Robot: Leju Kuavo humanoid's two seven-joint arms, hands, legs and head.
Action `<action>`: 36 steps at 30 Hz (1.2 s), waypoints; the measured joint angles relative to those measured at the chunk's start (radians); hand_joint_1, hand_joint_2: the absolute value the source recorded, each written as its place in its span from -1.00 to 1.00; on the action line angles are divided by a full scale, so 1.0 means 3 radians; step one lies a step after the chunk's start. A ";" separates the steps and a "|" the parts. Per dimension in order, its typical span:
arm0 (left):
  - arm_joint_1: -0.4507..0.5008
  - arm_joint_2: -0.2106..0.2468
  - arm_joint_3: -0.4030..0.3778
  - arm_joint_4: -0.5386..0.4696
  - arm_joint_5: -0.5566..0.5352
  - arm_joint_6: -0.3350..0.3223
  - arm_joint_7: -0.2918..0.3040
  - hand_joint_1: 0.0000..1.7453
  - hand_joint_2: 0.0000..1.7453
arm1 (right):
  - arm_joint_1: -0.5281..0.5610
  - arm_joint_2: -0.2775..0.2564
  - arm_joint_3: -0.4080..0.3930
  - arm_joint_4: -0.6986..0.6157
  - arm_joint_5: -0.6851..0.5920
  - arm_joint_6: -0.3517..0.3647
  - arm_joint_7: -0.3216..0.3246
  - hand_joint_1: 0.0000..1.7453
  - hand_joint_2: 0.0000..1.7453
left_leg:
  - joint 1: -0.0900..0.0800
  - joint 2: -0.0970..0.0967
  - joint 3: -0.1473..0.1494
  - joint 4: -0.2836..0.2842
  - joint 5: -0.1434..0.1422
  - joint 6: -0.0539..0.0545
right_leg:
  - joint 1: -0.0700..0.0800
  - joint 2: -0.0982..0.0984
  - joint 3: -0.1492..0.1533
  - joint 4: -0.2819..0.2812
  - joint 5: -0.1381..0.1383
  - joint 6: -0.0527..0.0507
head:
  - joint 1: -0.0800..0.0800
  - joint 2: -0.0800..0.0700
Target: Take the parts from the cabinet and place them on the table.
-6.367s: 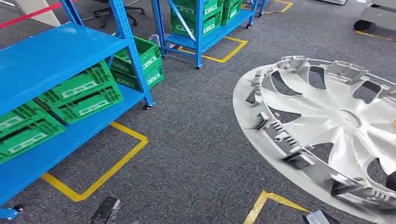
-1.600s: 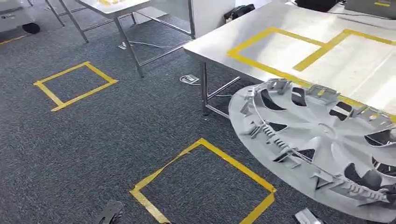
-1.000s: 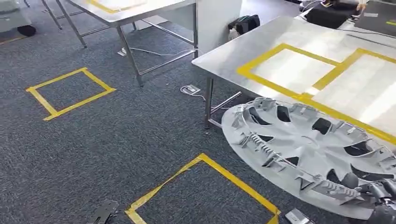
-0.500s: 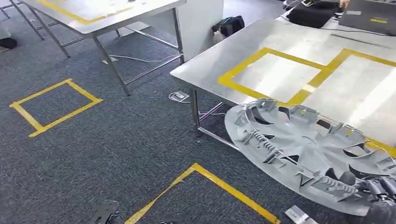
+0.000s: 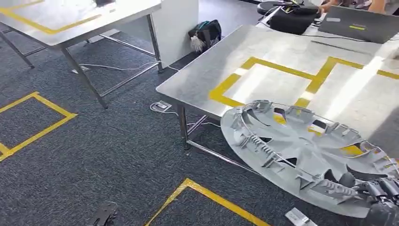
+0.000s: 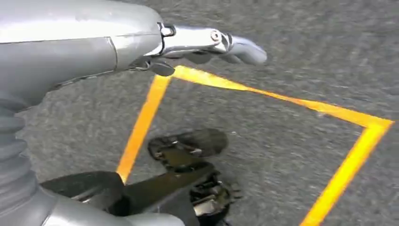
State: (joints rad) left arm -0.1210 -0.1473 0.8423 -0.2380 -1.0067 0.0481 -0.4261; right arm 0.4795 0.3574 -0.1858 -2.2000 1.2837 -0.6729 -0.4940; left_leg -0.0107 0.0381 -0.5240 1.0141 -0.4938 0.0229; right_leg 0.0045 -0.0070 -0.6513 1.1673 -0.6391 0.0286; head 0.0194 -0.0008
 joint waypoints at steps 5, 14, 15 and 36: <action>0.0008 -0.0009 0.0001 0.0000 0.0019 0.0008 0.0006 -1.00 1.00 | -0.0020 0.0000 -0.0003 0.0003 0.0014 0.0000 0.0017 1.00 1.00 | -0.0031 0.0117 0.0121 -0.0008 -0.0111 -0.0068 | 0.0056 -0.0097 0.0009 -0.0371 0.0696 -0.0074 | -0.0010 0.0000; 0.0003 -0.0013 0.0001 0.0000 0.0031 0.0028 0.0019 -1.00 1.00 | -0.0023 0.0001 0.0005 0.0004 0.0024 0.0000 0.0032 1.00 1.00 | 0.0049 -0.0108 -0.0507 0.0728 -0.0231 -0.0197 | -0.0032 0.0273 0.0215 -0.0456 0.0612 -0.0095 | -0.0020 0.0000; 0.0000 -0.0011 0.0001 0.0000 0.0034 0.0028 0.0019 -1.00 1.00 | -0.0021 0.0001 0.0005 0.0004 0.0027 0.0000 0.0036 1.00 1.00 | 0.0059 -0.0135 -0.0425 0.0460 -0.0002 -0.0207 | -0.0048 0.0320 0.0243 -0.0456 0.0596 -0.0077 | -0.0020 -0.0001; -0.0001 -0.0001 0.0004 -0.0001 0.0059 -0.0022 0.0011 -1.00 1.00 | -0.0027 0.0001 0.0027 0.0023 0.0134 0.0000 -0.0001 1.00 1.00 | 0.0034 -0.0076 -0.0180 -0.0015 0.0151 -0.0012 | -0.0045 0.0012 0.0237 -0.0464 0.0581 0.0080 | 0.0004 -0.0001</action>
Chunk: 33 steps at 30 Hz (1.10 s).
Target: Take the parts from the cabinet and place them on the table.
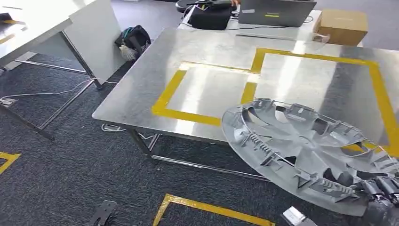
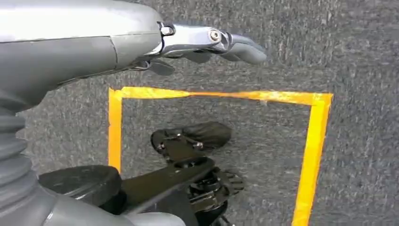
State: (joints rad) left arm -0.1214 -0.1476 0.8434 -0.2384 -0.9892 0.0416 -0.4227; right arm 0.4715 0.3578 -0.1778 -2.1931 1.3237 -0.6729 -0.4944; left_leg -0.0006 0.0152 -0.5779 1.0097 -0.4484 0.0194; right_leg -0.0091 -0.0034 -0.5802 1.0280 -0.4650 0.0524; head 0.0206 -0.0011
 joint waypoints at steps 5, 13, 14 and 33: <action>-0.0006 0.0006 0.0000 -0.0001 -0.0005 0.0000 0.0000 -1.00 1.00 | 0.0006 0.0000 0.0005 0.0010 0.0016 0.0000 -0.0028 1.00 1.00 | 0.0002 0.0016 0.0181 -0.0325 0.0065 0.0074 | -0.0035 0.0003 0.0003 0.0020 0.0062 0.0036 | -0.0010 0.0001; 0.0009 -0.0011 0.0000 -0.0003 -0.0006 -0.0014 -0.0006 -1.00 1.00 | 0.0014 0.0000 0.0003 0.0028 0.0046 0.0000 -0.0037 1.00 1.00 | 0.0270 0.0008 0.0228 -0.0331 0.0074 -0.0233 | -0.0202 0.0010 -0.0182 0.0367 -0.0079 0.0251 | 0.0027 0.0000; 0.0012 -0.0013 0.0000 -0.0003 -0.0006 -0.0014 -0.0008 -1.00 1.00 | 0.0012 0.0000 0.0003 0.0028 0.0051 0.0000 -0.0032 1.00 1.00 | 0.0327 0.0004 0.0223 -0.0279 0.0041 -0.0307 | -0.0263 -0.0004 -0.0034 0.0080 0.0059 0.0330 | 0.0028 0.0000; 0.0061 0.0069 0.0003 -0.0024 0.0031 0.0022 0.0012 -1.00 1.00 | 0.0053 0.0009 0.0039 0.0114 0.0106 0.0000 0.0042 1.00 1.00 | -0.0340 -0.0197 -0.0204 -0.0253 0.0400 0.0296 | 0.0064 0.0211 0.0293 -0.0152 -0.0174 -0.0057 | -0.0183 0.0000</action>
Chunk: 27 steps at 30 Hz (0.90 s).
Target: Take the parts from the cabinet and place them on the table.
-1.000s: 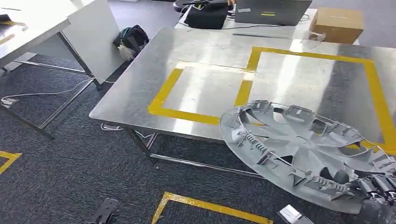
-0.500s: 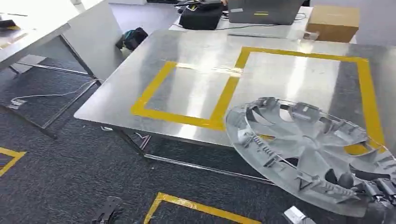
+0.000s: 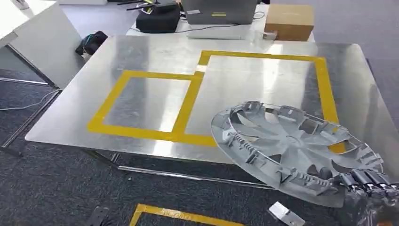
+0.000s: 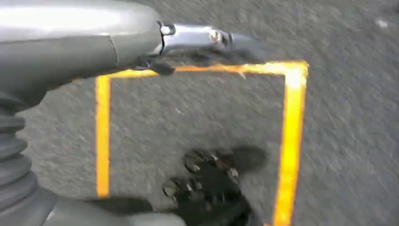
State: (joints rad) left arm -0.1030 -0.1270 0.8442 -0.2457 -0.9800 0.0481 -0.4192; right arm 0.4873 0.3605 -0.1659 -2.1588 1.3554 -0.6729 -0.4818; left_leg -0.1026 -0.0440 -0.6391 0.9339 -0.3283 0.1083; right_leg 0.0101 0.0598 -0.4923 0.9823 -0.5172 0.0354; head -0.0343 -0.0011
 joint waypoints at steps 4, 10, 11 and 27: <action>-0.0063 -0.0038 0.0003 0.0000 0.0009 0.0042 0.0015 -1.00 1.00 | 0.0004 0.0000 0.0013 0.0000 0.0048 0.0000 0.0037 1.00 1.00 | 0.0062 0.0030 0.0115 -0.0092 -0.0053 -0.0050 | 0.0050 -0.0076 0.0048 0.0028 -0.0147 0.0023 | 0.0013 0.0000; -0.0021 -0.0084 0.0003 0.0001 0.0045 0.0075 0.0069 -1.00 1.00 | 0.0049 -0.0025 0.0100 0.0141 0.0041 0.0000 0.0316 1.00 1.00 | 0.0111 0.0083 0.0216 -0.0086 -0.0154 -0.0106 | 0.0042 -0.0127 -0.0537 0.0936 -0.0283 0.0122 | 0.0033 0.0000; -0.0020 -0.0087 0.0003 0.0001 0.0053 0.0079 0.0069 -1.00 1.00 | 0.0075 -0.0029 0.0099 0.0211 0.0028 0.0000 0.0389 1.00 1.00 | 0.0125 0.0083 0.0240 -0.0078 -0.0173 -0.0118 | 0.0024 -0.0137 -0.0458 0.0700 -0.0093 0.0168 | 0.0036 0.0000; -0.0021 -0.0079 0.0004 -0.0001 0.0029 0.0084 0.0066 -1.00 1.00 | 0.0132 -0.0628 0.0364 0.0609 0.0053 0.0145 0.1744 1.00 1.00 | 0.0345 0.0103 -0.0004 0.0585 -0.0383 -0.0420 | -0.0123 -0.0156 -0.0130 0.0056 0.0131 -0.0019 | -0.0008 0.0000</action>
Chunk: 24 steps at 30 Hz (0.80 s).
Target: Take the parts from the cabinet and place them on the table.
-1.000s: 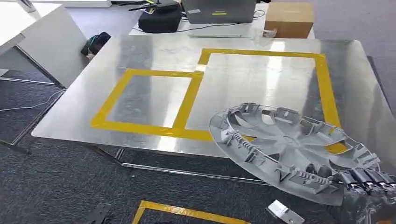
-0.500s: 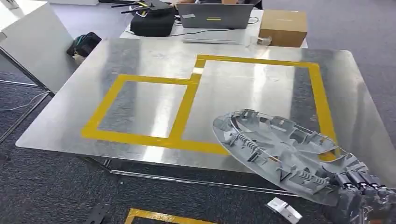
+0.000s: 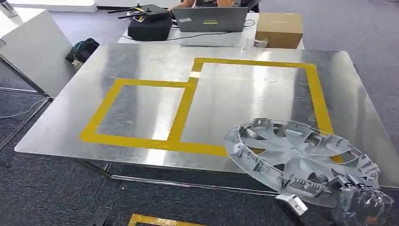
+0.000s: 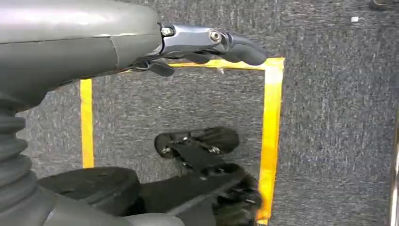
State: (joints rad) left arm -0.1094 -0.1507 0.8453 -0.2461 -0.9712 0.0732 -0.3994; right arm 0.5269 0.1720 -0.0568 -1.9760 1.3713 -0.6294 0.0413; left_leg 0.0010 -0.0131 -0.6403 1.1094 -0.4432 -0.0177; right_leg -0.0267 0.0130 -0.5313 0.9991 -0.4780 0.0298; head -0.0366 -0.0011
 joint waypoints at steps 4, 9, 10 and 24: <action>-0.0024 -0.0009 -0.0009 0.0000 -0.0032 -0.0025 0.0011 -1.00 1.00 | -0.0042 -0.0244 -0.0006 0.0029 -0.0221 0.0331 0.0217 1.00 1.00 | 0.0007 -0.0019 0.0233 -0.0456 0.0053 -0.0007 | 0.0008 0.0022 -0.0009 -0.0012 -0.0016 0.0099 | -0.0011 0.0000; -0.0049 -0.0001 -0.0028 0.0000 -0.0078 -0.0050 0.0052 -1.00 1.00 | -0.0134 -0.0547 -0.0075 0.0145 -0.0196 0.0722 0.0352 1.00 1.00 | -0.0011 -0.0007 0.0252 -0.0475 0.0057 0.0135 | -0.0004 -0.0022 -0.0177 0.0352 -0.0273 0.0161 | 0.0015 0.0000; -0.0050 -0.0001 -0.0033 0.0000 -0.0083 -0.0053 0.0058 -1.00 1.00 | -0.0157 -0.0605 -0.0112 0.0177 -0.0207 0.0781 0.0371 1.00 1.00 | -0.0030 -0.0006 0.0252 -0.0474 0.0052 0.0153 | 0.0006 -0.0022 -0.0340 0.0683 -0.0429 0.0162 | 0.0014 0.0000; -0.0077 -0.0001 -0.0121 0.0001 -0.0174 -0.0106 0.0118 -1.00 1.00 | -0.0434 -0.1148 -0.0522 0.0445 -0.0479 0.1382 0.0482 1.00 1.00 | -0.0157 0.0003 0.0301 -0.0451 0.0010 0.0223 | 0.0126 -0.0036 -0.0066 0.0004 0.0058 0.0011 | 0.0006 0.0000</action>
State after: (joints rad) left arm -0.1325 -0.1511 0.8091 -0.2457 -1.0235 0.0416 -0.3639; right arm 0.3967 -0.1725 -0.2133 -1.8425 1.2275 -0.2147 0.1858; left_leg -0.0461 -0.0123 -0.5498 0.9740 -0.4402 0.0492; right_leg 0.0110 0.0022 -0.5510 1.0003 -0.4607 0.0332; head -0.0347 -0.0011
